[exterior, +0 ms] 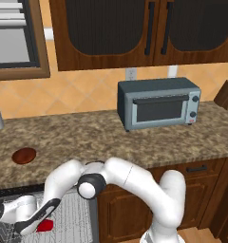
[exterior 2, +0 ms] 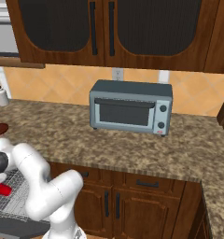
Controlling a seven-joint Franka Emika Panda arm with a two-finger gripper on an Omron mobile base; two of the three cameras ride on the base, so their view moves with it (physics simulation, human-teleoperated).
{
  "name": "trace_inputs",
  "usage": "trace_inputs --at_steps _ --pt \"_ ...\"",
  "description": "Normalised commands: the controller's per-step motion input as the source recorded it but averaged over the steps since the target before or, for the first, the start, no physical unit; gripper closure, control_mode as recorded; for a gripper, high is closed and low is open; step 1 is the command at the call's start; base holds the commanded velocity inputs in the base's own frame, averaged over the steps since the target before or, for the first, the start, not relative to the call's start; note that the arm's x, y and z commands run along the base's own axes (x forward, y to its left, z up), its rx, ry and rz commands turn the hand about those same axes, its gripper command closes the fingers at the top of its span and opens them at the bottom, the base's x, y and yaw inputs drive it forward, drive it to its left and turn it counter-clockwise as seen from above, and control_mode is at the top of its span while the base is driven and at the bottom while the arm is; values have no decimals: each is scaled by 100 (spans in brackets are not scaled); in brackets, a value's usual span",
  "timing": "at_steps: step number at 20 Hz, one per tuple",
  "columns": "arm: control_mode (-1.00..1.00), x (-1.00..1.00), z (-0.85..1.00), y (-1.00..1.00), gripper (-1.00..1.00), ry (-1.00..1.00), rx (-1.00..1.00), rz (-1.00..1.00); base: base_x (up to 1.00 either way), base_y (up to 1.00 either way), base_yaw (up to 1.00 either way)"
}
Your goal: Pick up the cup and bowl from the counter, place them in the dishwasher, and close the dishwasher door.
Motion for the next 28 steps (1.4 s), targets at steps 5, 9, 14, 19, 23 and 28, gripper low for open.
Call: trace_inputs --at_steps 5,9,14,19,23,28 --pt "-100 17 0 0 -100 6 8 0 0 0 0" --pt "-100 9 0 0 -100 1 31 0 0 0 0" --pt "-100 0 0 0 -100 0 42 0 0 0 0" --pt "-100 0 9 0 -100 0 37 0 0 0 0" --pt "-100 -2 60 -7 -100 0 21 0 0 0 0" --pt "-100 -11 96 -26 -100 0 20 -1 0 0 0"
